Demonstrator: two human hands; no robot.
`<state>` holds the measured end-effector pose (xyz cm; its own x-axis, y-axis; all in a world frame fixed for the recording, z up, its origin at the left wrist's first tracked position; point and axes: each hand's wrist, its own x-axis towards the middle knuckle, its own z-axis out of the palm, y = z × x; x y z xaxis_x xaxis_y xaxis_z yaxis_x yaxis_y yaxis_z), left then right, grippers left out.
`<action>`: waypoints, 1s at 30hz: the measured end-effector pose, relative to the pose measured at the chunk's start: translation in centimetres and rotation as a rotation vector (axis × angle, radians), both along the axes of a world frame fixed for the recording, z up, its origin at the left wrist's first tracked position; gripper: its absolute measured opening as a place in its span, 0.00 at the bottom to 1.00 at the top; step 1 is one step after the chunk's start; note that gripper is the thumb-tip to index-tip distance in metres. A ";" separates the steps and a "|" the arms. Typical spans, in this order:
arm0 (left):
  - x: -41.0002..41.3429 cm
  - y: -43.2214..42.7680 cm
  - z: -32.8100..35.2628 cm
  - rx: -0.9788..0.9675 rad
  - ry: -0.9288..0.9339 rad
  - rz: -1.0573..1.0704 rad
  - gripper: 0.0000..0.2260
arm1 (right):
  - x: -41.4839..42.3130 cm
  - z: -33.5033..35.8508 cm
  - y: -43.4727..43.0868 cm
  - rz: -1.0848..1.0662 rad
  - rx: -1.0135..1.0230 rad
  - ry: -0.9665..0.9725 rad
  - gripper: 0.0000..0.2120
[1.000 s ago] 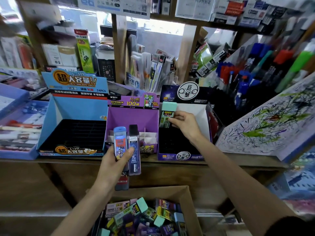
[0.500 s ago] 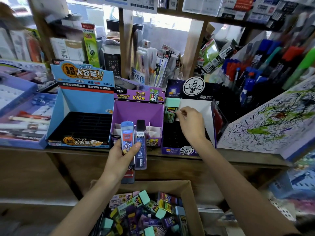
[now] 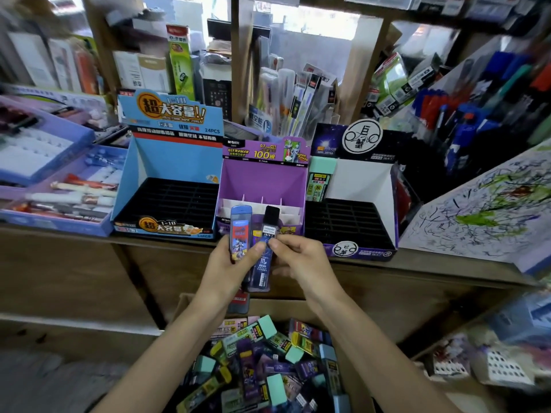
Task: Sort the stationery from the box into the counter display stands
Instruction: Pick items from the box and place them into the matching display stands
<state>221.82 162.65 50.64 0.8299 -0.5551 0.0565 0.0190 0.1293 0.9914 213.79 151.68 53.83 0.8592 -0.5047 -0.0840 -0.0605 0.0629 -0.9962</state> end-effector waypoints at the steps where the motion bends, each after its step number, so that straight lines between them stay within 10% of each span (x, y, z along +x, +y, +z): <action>1: 0.0 0.3 0.1 -0.002 -0.004 0.008 0.14 | 0.1 -0.1 0.2 -0.008 0.003 -0.001 0.07; 17: 8.0 11.2 1.1 -0.064 0.016 0.319 0.04 | 11.7 6.7 3.5 0.031 -0.152 -0.112 0.03; 30: 11.9 16.6 -0.9 -0.053 -0.026 0.395 0.06 | 26.0 3.7 7.3 0.016 -0.684 -0.100 0.08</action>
<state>233.71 179.21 49.78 0.9768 -0.1891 0.1007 -0.0679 0.1724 0.9827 239.83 158.93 57.57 0.8537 -0.4034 0.3292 0.0384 -0.5818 -0.8124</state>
